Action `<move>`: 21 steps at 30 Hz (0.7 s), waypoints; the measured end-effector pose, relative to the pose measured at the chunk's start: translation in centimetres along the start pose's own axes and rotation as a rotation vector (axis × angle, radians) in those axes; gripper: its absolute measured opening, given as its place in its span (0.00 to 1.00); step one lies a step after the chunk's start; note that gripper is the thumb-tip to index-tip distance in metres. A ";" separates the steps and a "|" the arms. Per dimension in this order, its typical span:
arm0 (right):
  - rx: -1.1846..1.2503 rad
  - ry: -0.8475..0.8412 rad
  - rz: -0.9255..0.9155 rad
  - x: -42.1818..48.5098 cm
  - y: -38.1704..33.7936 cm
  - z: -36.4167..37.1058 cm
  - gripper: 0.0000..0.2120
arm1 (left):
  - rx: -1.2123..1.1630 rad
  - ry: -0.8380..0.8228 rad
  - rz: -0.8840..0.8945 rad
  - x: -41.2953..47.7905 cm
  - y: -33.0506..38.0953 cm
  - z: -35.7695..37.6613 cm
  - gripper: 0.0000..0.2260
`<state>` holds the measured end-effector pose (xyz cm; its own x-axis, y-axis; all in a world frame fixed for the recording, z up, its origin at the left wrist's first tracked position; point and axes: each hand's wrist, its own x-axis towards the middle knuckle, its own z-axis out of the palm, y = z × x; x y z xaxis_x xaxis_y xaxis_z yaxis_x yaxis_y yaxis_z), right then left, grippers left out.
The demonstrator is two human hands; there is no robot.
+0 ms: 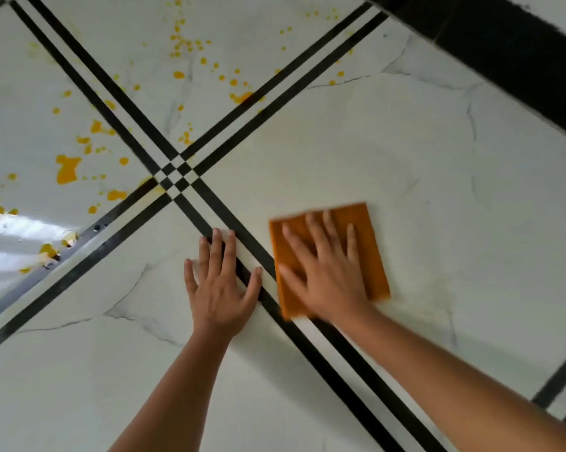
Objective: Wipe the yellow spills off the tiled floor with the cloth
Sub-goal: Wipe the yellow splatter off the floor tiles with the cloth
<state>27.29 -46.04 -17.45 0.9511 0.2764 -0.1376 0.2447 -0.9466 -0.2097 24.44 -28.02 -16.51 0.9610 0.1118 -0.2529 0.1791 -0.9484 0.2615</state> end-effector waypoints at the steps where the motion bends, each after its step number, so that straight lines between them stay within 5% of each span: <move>1: -0.011 -0.048 -0.075 -2.6 0.4 -0.1 0.30 | -0.003 -0.004 -0.004 -0.1 -0.3 -0.1 0.33; 3: -0.057 -0.039 -0.146 -2.2 3.1 -0.2 0.30 | -0.001 -0.002 0.012 0.2 -0.7 0.0 0.33; 8: -0.064 -0.038 0.082 9.5 -0.6 -1.2 0.30 | -0.086 0.135 -0.125 2.3 -1.1 0.1 0.30; 13: -0.145 -0.088 -0.371 4.5 -1.6 -0.1 0.30 | -0.107 0.126 -0.176 1.8 -3.1 -0.5 0.31; 18: -0.136 -0.042 -0.063 12.7 -5.5 0.0 0.30 | -0.110 0.167 -0.258 1.5 -6.2 -0.9 0.31; 21: -0.135 -0.056 -0.219 11.7 -10.9 1.1 0.30 | -0.112 0.194 -0.304 1.4 -8.5 -1.3 0.30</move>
<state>35.59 -32.31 -17.88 0.8616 0.4828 -0.1569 0.4705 -0.8755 -0.1100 24.59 -19.39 -17.85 0.8807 0.4473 -0.1560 0.4737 -0.8264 0.3046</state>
